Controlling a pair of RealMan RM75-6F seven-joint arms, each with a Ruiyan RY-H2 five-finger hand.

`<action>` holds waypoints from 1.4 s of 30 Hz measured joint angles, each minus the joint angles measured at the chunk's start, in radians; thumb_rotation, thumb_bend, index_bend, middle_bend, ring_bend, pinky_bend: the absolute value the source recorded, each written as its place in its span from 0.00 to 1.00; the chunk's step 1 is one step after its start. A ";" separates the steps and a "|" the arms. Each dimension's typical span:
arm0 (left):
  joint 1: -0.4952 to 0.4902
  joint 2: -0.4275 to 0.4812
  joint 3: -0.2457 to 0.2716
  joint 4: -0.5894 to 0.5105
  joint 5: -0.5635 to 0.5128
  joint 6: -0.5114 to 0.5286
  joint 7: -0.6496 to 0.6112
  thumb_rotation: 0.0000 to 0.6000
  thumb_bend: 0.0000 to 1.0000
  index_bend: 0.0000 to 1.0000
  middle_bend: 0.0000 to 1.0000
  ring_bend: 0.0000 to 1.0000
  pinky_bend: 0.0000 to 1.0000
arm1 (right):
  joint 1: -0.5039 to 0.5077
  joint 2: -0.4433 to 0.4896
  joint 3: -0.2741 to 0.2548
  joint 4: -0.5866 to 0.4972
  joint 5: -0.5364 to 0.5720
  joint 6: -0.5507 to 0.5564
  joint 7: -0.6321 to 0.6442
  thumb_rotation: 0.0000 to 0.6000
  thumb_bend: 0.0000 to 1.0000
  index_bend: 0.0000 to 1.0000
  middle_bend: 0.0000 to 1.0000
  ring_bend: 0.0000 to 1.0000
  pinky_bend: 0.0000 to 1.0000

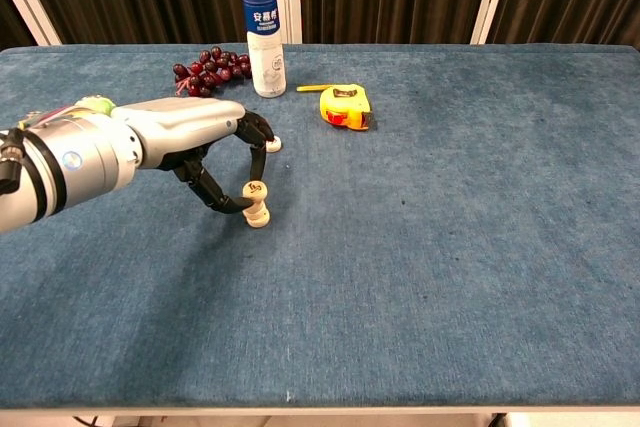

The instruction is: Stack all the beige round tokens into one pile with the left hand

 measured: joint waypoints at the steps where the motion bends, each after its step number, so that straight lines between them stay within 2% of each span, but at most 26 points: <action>1: 0.000 0.000 0.001 0.000 -0.001 0.000 0.000 1.00 0.31 0.50 0.11 0.00 0.00 | 0.000 0.000 0.000 0.000 0.000 0.001 0.000 1.00 0.20 0.00 0.12 0.00 0.09; 19: 0.005 0.004 0.009 0.008 0.005 -0.002 -0.013 1.00 0.28 0.46 0.11 0.00 0.00 | -0.002 0.002 0.001 -0.008 -0.002 0.004 -0.009 1.00 0.20 0.00 0.12 0.00 0.09; 27: 0.007 0.010 0.005 -0.002 0.009 0.005 -0.018 1.00 0.27 0.39 0.11 0.00 0.00 | -0.006 0.002 0.001 -0.008 -0.004 0.010 -0.008 1.00 0.20 0.00 0.12 0.00 0.09; 31: 0.011 0.031 -0.024 -0.029 0.021 0.015 -0.049 1.00 0.27 0.39 0.11 0.00 0.00 | -0.007 0.004 0.001 -0.009 -0.004 0.012 -0.009 1.00 0.20 0.00 0.12 0.00 0.09; 35: -0.004 0.050 -0.076 -0.031 0.007 0.012 -0.064 1.00 0.27 0.39 0.11 0.00 0.00 | -0.006 0.007 0.002 -0.014 -0.009 0.015 -0.013 1.00 0.20 0.00 0.12 0.00 0.09; 38: -0.027 0.046 -0.111 0.004 -0.036 -0.008 -0.072 1.00 0.27 0.39 0.11 0.00 0.00 | -0.007 0.007 0.002 -0.015 -0.009 0.015 -0.014 1.00 0.20 0.00 0.12 0.00 0.09; 42: -0.064 0.012 -0.144 0.106 -0.094 -0.035 -0.074 1.00 0.27 0.39 0.11 0.00 0.00 | -0.008 0.009 0.003 -0.014 -0.002 0.013 -0.013 1.00 0.20 0.00 0.12 0.00 0.09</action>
